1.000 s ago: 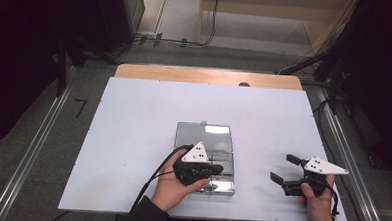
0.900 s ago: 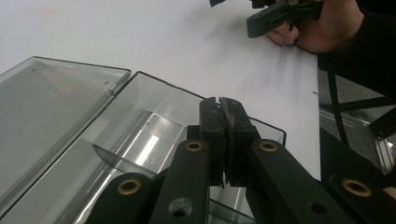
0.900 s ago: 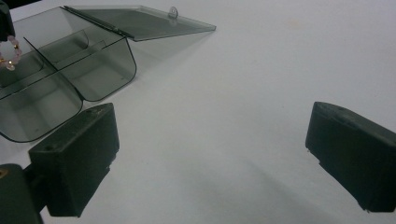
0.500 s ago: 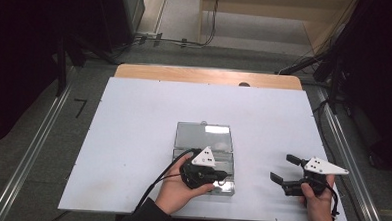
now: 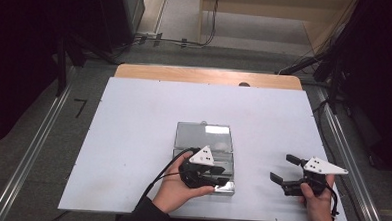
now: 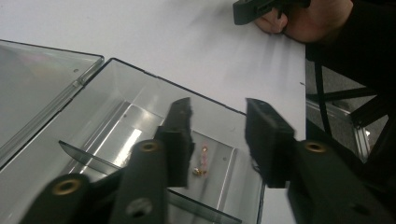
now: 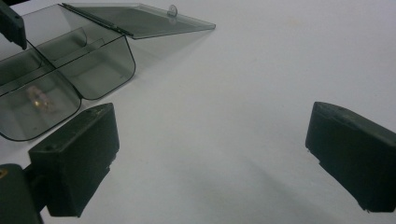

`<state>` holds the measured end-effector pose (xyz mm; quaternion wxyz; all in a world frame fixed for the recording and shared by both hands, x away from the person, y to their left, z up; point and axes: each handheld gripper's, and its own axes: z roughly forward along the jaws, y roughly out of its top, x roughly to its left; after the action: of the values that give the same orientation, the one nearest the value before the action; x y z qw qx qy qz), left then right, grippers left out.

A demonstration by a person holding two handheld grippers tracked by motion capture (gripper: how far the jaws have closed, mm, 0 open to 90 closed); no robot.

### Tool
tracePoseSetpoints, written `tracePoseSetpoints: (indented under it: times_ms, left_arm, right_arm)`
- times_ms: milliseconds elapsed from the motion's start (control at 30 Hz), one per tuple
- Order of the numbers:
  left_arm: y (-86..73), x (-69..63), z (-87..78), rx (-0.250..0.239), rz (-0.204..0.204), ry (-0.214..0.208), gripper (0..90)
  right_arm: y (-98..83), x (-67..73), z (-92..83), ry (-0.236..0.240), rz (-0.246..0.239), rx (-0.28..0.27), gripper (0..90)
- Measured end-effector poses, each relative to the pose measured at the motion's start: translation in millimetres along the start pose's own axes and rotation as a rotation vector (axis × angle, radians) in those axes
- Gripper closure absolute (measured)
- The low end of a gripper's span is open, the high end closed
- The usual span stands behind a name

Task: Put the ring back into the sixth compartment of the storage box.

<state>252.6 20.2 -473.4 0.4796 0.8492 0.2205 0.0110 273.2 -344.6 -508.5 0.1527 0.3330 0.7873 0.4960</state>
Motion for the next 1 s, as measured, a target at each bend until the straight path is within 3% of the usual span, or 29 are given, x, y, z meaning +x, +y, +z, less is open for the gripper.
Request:
tracePoseSetpoints:
  times_ms: [200,467,600,667,1000]
  left_arm:
    - [-0.2,3.4,-9.6,-0.064,-0.024,0.011,26.8]
    - [1.1,9.0,-23.2,-0.132,-0.049,0.014,10.7]
    - [0.6,14.3,-31.0,-0.151,-0.061,0.028,9.2]
    - [0.4,16.9,-34.6,-0.156,-0.069,0.024,3.2]
    - [-0.2,24.0,-50.2,-0.195,-0.092,0.07,0.0]
  right_arm:
    - [-0.2,-0.1,-1.1,0.014,-0.007,-0.01,1.3]
    - [0.6,0.3,-0.4,0.022,-0.014,0.004,1.3]
    - [0.8,1.1,0.1,0.027,-0.018,0.01,1.4]
    - [0.8,1.1,0.3,0.026,-0.018,0.012,1.4]
    - [0.2,-1.5,-1.1,0.027,0.002,-0.002,1.4]
